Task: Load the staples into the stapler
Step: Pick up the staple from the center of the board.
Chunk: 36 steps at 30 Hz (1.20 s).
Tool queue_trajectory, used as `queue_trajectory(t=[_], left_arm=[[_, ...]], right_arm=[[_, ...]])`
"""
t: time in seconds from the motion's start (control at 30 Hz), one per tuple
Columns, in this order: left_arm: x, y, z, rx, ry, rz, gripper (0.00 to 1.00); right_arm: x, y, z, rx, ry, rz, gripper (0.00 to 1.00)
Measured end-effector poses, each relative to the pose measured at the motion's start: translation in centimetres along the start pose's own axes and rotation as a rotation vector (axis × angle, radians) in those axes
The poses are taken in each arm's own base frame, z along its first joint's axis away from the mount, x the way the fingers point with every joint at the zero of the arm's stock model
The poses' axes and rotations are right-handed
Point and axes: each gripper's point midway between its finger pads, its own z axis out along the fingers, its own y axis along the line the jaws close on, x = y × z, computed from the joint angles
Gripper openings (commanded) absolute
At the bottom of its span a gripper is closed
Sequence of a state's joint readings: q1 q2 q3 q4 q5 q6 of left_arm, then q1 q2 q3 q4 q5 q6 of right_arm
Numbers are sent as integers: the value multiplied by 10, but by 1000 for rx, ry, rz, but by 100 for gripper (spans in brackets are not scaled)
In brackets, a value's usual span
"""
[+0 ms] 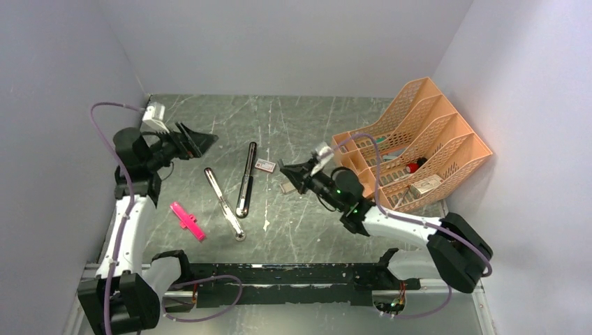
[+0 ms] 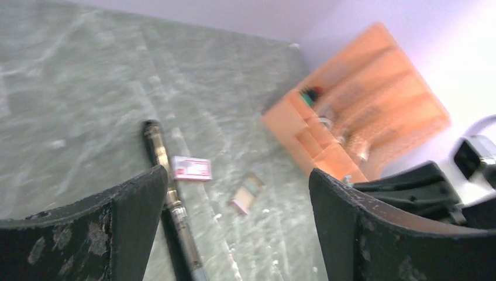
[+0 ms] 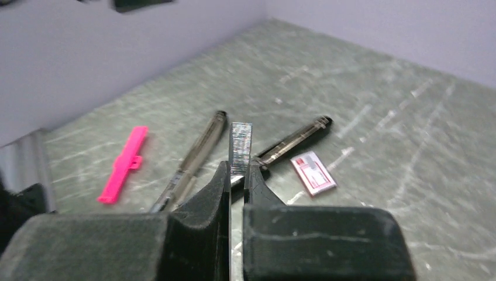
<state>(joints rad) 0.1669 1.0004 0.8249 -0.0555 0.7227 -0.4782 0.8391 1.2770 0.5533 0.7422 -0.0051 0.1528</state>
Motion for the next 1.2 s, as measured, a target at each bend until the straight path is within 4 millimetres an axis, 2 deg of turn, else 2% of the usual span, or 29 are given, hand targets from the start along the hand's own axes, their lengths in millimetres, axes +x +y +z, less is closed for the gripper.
queue_trajectory(t=[0.07,0.13,0.27,0.4,0.5,0.67,0.8,0.87,0.93,1.0,1.07,1.13,1.2], left_arm=[[7,-22,1,137,-32,8,93],[25,-41,-2,265,-50,-5,94],[53,-75,-25,518,-132,20,90],[55,-106,-49,672,-174,113,87],[59,-125,-60,753,-174,184,85],[59,-127,-58,769,-173,212,89],[28,-130,-50,729,-279,276,88],[13,-126,-43,681,-333,271,88],[7,-119,-34,629,-361,244,88],[13,-118,-27,613,-350,233,91],[28,-124,-26,626,-319,252,93],[41,-134,-33,661,-308,296,93],[53,-144,-44,707,-314,351,88]], right_arm=[[-7,12,-14,-80,-71,3,0],[-18,25,-23,-162,-134,10,0],[-48,52,-39,-311,-268,18,0],[-72,74,-53,-434,-367,11,0],[-82,87,-60,-511,-399,-2,0],[-89,94,-59,-552,-414,-10,0],[-96,91,-54,-530,-423,-6,0],[-98,87,-50,-501,-425,3,0],[-97,82,-47,-468,-421,13,0],[-93,78,-43,-446,-407,22,0],[-88,77,-41,-439,-389,26,0],[-84,76,-39,-440,-377,28,0],[-81,78,-38,-448,-367,27,0]])
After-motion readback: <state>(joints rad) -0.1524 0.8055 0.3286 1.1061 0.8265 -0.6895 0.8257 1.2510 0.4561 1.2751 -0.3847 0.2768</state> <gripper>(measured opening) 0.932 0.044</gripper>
